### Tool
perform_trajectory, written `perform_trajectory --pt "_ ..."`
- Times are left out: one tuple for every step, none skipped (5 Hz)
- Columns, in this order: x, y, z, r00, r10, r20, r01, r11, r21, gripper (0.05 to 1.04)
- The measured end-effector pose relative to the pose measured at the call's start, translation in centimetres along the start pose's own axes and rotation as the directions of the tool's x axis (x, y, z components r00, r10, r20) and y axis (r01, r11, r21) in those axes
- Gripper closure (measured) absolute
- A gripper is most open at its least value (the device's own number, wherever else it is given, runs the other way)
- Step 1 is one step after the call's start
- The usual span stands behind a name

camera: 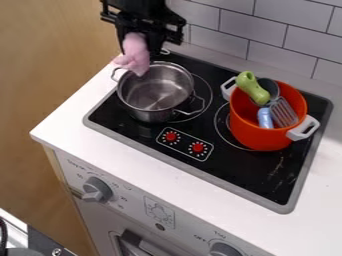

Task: Put the pink object in the silver bowl

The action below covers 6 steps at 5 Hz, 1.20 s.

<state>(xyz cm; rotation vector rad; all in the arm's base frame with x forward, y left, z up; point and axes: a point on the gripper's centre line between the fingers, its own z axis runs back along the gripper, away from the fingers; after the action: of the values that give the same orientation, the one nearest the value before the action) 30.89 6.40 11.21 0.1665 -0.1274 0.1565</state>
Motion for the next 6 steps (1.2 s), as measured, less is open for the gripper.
perform_trajectory --pt "0.1 0.1 0.0 1.000 -0.013 0.008 0.013 1.000 0.005 0.644" --pt "0.1 0.1 0.0 1.000 -0.028 0.005 0.028 1.000 0.009 0.505" --pt "-0.1 0.3 -0.3 0.999 -0.037 0.003 0.037 0.999 0.010 0.215" --pt "-0.1 0.3 -0.4 0.999 -0.032 0.006 0.032 0.999 0.010 0.075" --pt "-0.4 0.5 -0.4 0.999 -0.040 -0.010 0.040 0.999 0.015 0.082" --pt "-1.0 1.2 -0.1 0.998 -0.053 -0.032 0.054 0.998 0.032 0.083"
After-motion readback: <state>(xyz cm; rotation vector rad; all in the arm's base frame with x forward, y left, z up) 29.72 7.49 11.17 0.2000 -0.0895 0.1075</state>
